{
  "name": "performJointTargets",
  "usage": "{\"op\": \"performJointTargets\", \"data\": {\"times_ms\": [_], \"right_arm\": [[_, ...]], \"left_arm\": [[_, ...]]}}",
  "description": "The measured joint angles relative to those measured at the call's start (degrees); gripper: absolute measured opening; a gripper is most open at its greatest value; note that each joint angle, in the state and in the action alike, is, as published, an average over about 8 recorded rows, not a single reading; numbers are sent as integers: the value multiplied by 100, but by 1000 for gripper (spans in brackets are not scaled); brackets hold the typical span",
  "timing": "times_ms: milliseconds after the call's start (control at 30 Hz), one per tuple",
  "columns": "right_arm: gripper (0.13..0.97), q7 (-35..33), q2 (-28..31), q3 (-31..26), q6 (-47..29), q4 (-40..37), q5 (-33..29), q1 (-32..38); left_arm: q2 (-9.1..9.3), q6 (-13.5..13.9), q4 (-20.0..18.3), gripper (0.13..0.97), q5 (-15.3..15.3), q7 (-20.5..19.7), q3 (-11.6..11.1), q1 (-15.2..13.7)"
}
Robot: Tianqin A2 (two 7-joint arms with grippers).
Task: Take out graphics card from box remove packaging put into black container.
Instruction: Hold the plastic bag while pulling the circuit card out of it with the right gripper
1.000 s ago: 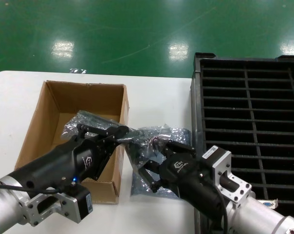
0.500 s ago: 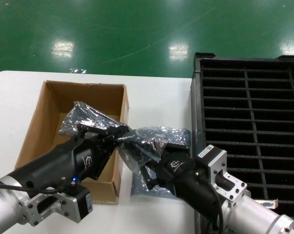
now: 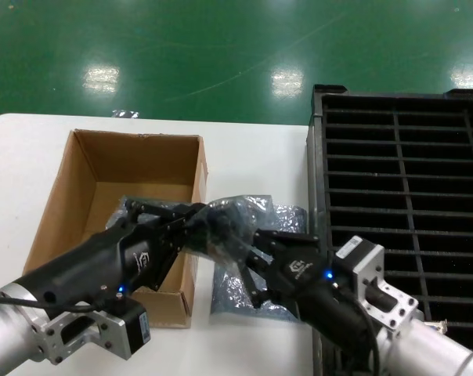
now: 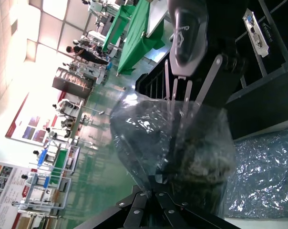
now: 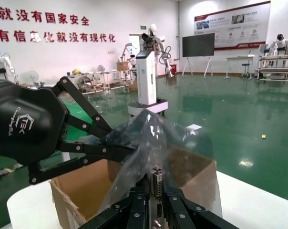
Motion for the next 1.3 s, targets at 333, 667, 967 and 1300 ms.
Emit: {"op": "performJointTargets", "data": {"times_ms": [333, 667, 967, 1300], "right_arm": [[177, -31, 356, 185, -18, 239, 108, -180], [176, -39, 481, 217, -17, 317, 167, -223], [176, -11, 554, 273, -4, 374, 177, -227], [176, -250, 581, 97, 14, 270, 321, -159]], "left_arm": [[0, 0, 0, 138, 0, 0, 0, 0], [0, 0, 0, 138, 0, 0, 0, 0], [0, 0, 0, 138, 0, 0, 0, 0], [0, 0, 0, 138, 0, 0, 0, 0]]}}
